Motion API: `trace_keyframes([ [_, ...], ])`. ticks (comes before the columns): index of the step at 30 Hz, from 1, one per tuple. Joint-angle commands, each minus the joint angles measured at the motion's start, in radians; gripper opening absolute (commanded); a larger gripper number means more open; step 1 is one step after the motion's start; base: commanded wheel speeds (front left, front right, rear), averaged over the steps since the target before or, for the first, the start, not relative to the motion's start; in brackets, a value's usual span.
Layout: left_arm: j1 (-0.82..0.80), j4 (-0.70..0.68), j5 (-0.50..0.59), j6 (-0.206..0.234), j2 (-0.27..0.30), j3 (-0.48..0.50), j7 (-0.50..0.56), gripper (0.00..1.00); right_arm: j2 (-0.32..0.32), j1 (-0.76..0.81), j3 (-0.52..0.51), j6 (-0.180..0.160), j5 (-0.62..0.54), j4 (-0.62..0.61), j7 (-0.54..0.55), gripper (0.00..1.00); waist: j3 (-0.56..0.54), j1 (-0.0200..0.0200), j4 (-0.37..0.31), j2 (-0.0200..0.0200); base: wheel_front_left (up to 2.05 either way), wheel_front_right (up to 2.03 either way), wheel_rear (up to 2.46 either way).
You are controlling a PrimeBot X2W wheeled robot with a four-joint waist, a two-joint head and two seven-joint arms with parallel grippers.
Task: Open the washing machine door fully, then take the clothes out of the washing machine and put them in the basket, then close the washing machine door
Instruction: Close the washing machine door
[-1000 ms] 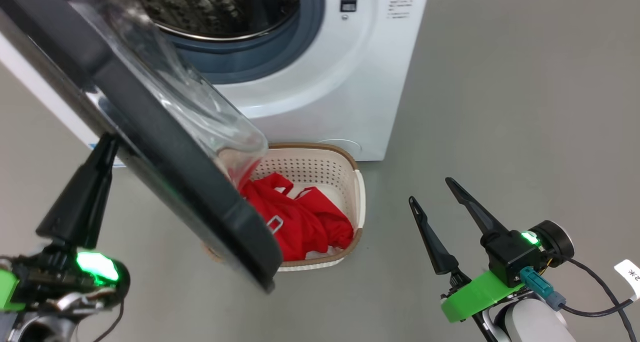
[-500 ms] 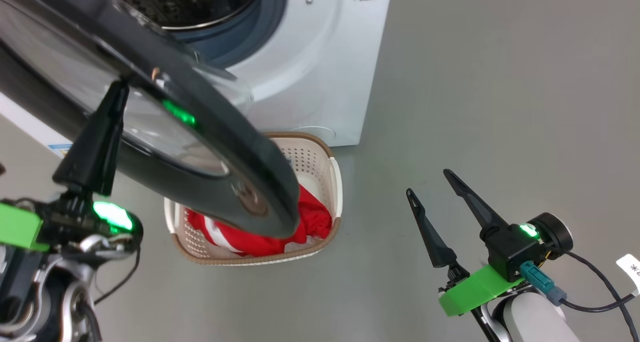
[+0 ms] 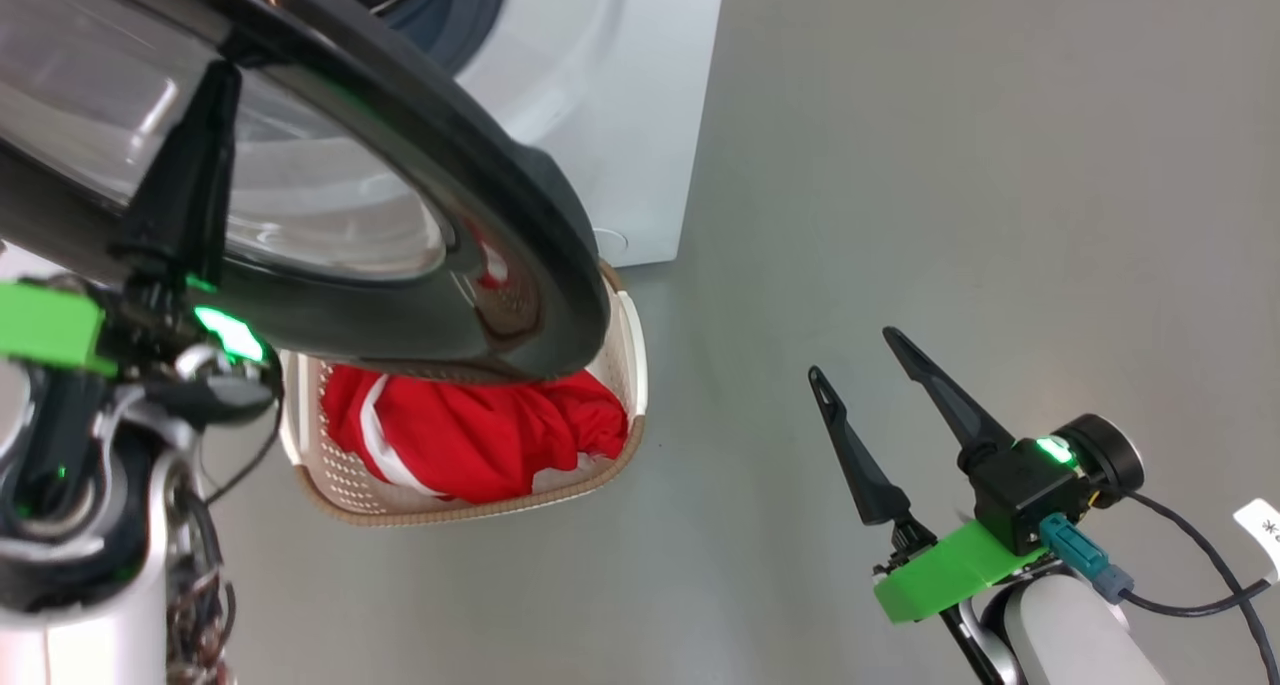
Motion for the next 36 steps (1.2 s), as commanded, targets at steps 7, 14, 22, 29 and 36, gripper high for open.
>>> trace_keyframes([
  [7, -0.130, 0.074, 0.025, -0.014, 0.021, 0.029, -0.035, 0.00, 0.002, -0.029, 0.020, 0.006, 0.017, -0.028, -0.006, 1.00, 0.033, 0.0000, -0.022, 0.0000, 0.00, 0.00, 0.00],
  [14, -0.210, 0.121, 0.027, -0.032, 0.021, 0.019, -0.045, 0.00, 0.002, -0.035, 0.029, 0.006, 0.016, -0.028, -0.006, 1.00, 0.047, 0.0000, -0.039, 0.0000, 0.00, 0.00, 0.00],
  [22, -0.274, 0.172, 0.032, -0.047, 0.025, 0.014, -0.052, 0.00, 0.002, -0.038, 0.034, 0.006, 0.010, -0.024, -0.006, 1.00, 0.056, 0.0000, -0.061, 0.0000, 0.00, 0.00, 0.00],
  [29, -0.304, 0.215, 0.033, -0.075, 0.034, 0.014, -0.044, 0.00, 0.002, -0.035, 0.034, 0.006, 0.009, -0.023, -0.006, 1.00, 0.053, 0.0000, -0.072, 0.0000, 0.00, 0.00, 0.00],
  [36, -0.303, 0.255, 0.033, -0.104, 0.041, 0.016, -0.034, 0.00, 0.002, -0.035, 0.025, 0.006, 0.006, -0.020, -0.006, 1.00, 0.043, 0.0000, -0.072, 0.0000, 0.00, 0.00, 0.00],
])
